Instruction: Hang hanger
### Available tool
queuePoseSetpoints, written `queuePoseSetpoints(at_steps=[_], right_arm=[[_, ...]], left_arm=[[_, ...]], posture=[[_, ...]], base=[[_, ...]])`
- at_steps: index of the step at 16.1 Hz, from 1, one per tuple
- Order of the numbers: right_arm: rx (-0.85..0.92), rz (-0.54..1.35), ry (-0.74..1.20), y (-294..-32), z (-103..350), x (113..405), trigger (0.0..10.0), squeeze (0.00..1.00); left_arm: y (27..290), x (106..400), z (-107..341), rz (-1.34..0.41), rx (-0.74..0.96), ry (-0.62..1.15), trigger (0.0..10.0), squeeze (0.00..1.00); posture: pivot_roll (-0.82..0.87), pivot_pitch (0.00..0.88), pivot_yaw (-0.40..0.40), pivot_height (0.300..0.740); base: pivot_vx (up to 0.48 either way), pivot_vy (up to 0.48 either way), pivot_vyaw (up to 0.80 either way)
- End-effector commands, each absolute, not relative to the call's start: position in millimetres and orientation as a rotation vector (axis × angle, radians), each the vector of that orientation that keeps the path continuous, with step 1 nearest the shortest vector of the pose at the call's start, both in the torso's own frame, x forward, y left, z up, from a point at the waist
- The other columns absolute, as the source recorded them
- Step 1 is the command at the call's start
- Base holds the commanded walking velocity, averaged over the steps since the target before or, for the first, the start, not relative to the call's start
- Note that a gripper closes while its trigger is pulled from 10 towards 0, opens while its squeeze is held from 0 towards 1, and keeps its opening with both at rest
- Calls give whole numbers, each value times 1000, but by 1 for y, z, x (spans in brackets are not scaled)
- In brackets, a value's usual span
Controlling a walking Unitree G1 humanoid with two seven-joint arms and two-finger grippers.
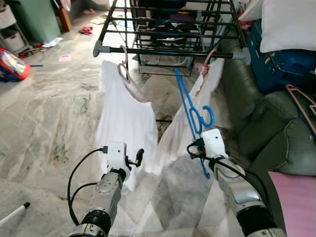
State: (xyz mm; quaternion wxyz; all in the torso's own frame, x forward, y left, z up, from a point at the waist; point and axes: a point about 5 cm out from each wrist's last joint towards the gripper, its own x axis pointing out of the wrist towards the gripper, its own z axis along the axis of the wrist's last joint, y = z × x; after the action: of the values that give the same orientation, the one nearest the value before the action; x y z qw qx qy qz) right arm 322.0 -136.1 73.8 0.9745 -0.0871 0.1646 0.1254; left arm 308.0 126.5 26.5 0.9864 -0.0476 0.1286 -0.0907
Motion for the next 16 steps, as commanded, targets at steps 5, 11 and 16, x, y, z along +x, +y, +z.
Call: queuePoseSetpoints(at_steps=[5,11,16], right_arm=[[-34,399,446,-107,63,320,10000,0],[68,414,568,-94,42,318,10000,0],[94,531,605,-70,37,314,10000,0]], left_arm=[[125,305,22,-189,-81,283,10000,0],[122,303,18,-211,-67,324,10000,0],[122,303,17,-212,-55,336,10000,0]], posture=[[48,146,-12,740],[50,146,-8,740],[60,146,-5,740]], base=[[0,0,0],[0,0,0],[0,0,0]])
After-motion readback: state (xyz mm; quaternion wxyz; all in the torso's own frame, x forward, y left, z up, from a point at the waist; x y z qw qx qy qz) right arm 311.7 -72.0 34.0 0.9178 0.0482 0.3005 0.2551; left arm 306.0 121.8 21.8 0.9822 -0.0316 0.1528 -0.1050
